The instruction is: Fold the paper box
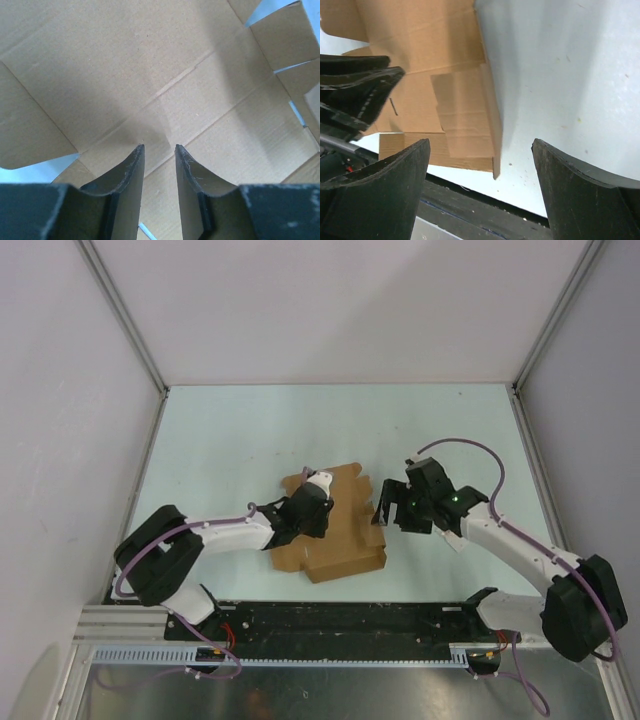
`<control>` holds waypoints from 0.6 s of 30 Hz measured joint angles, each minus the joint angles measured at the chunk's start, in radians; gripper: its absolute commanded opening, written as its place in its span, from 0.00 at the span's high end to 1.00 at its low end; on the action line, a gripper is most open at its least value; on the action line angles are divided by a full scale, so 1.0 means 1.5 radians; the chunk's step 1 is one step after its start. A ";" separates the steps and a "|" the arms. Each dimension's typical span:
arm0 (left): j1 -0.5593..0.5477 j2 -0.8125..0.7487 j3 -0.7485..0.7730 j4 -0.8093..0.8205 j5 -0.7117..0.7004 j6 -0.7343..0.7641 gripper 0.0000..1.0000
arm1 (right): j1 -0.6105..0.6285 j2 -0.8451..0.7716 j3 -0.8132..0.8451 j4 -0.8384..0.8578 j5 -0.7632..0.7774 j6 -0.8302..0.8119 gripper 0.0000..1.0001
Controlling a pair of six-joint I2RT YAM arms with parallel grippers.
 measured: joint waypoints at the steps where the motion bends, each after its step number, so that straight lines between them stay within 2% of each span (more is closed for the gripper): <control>1: 0.000 -0.007 0.002 -0.010 0.000 0.000 0.63 | 0.005 -0.009 0.000 -0.017 0.016 0.004 0.12; 6: 0.000 -0.041 0.024 -0.042 -0.001 0.001 0.63 | 0.038 -0.080 0.000 -0.097 0.101 0.050 0.13; 10: 0.000 -0.056 0.042 -0.054 -0.002 0.001 0.62 | 0.084 -0.159 -0.012 -0.118 0.139 0.119 0.13; 13: 0.000 -0.069 0.047 -0.066 -0.006 0.001 0.61 | 0.141 -0.219 -0.045 -0.131 0.179 0.218 0.14; 18: 0.000 -0.103 0.048 -0.090 -0.018 0.000 0.59 | 0.294 -0.300 -0.143 -0.158 0.272 0.457 0.19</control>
